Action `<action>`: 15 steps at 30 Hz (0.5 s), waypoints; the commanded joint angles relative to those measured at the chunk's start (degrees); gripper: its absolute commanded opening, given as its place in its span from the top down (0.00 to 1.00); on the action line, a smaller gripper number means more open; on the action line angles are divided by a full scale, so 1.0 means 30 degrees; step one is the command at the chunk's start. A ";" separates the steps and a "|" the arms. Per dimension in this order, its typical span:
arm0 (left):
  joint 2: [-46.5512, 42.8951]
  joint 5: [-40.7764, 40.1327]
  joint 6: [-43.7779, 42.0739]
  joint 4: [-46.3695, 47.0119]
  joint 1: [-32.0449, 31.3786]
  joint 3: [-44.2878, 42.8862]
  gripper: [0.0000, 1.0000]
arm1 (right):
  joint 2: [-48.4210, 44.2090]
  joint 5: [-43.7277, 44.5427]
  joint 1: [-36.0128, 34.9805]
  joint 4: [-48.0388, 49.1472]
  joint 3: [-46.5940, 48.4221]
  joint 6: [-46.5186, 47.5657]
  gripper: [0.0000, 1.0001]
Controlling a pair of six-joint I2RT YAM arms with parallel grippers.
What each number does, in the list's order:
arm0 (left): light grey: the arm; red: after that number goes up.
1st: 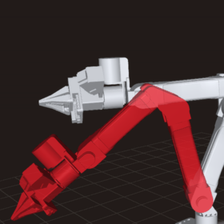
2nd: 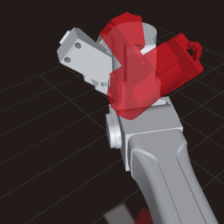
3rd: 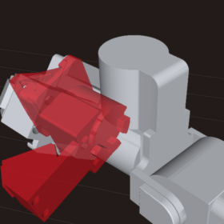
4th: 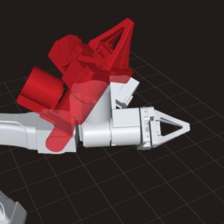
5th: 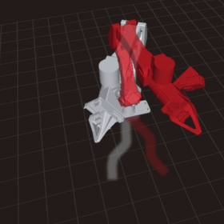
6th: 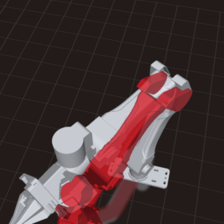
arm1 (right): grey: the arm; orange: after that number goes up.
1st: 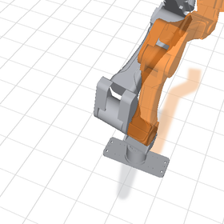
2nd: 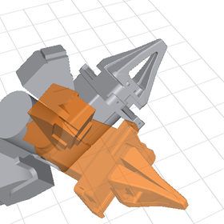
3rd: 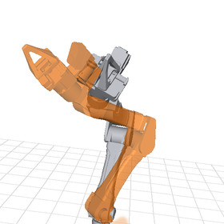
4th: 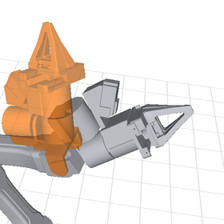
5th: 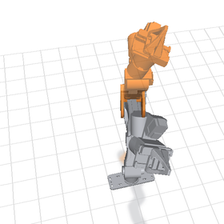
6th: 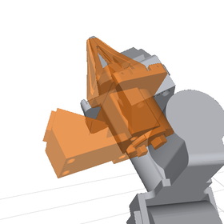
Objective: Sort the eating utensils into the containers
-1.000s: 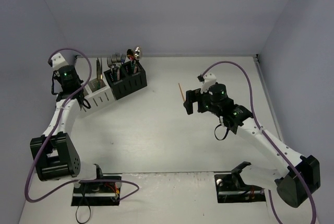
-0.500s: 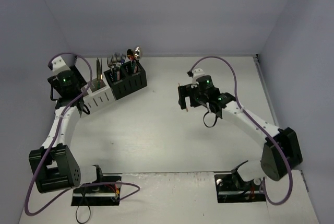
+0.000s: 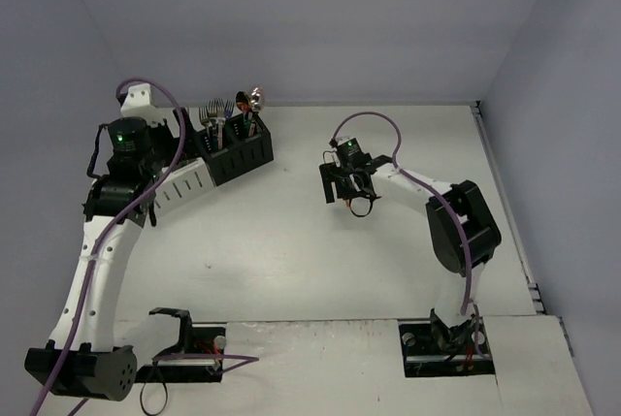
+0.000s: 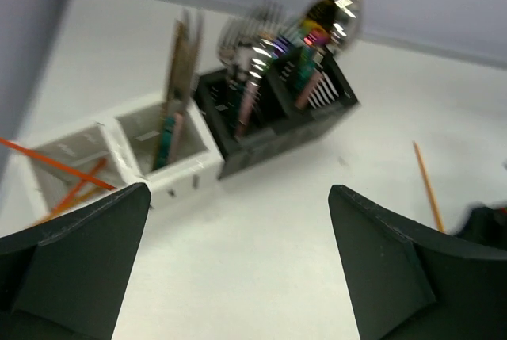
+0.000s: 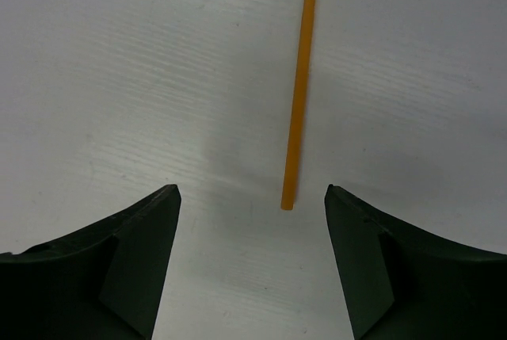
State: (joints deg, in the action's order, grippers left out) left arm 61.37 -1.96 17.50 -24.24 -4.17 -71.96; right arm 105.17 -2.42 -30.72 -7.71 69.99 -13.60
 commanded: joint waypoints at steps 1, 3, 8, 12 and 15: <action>-0.0246 0.4686 0.1446 -0.1929 -0.0484 -0.0500 0.05 | 0.0818 0.1679 0.0138 -0.0184 0.1355 -0.0750 0.32; -0.0253 0.5442 0.1831 -0.1882 -0.0912 -0.0426 0.05 | 0.1365 0.1953 0.0194 -0.0168 0.1556 -0.0863 0.37; -0.0358 0.5752 0.2369 -0.1823 -0.2009 -0.0270 0.05 | 0.2502 0.2214 0.0279 -0.0155 0.1865 -0.1062 0.51; -0.0256 0.5490 0.2559 -0.1765 -0.2666 -0.0226 0.05 | 0.3043 0.1995 0.0308 -0.0140 0.1778 -0.0989 0.74; -0.0040 0.5401 0.2589 -0.1733 -0.3053 -0.0279 0.05 | 0.3172 0.1732 0.0304 -0.0125 0.1593 -0.0931 0.90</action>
State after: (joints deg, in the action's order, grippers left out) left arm 61.10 13.59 23.90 -31.27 -12.15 -71.75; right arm 113.58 2.83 -30.10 -7.54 74.19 -15.99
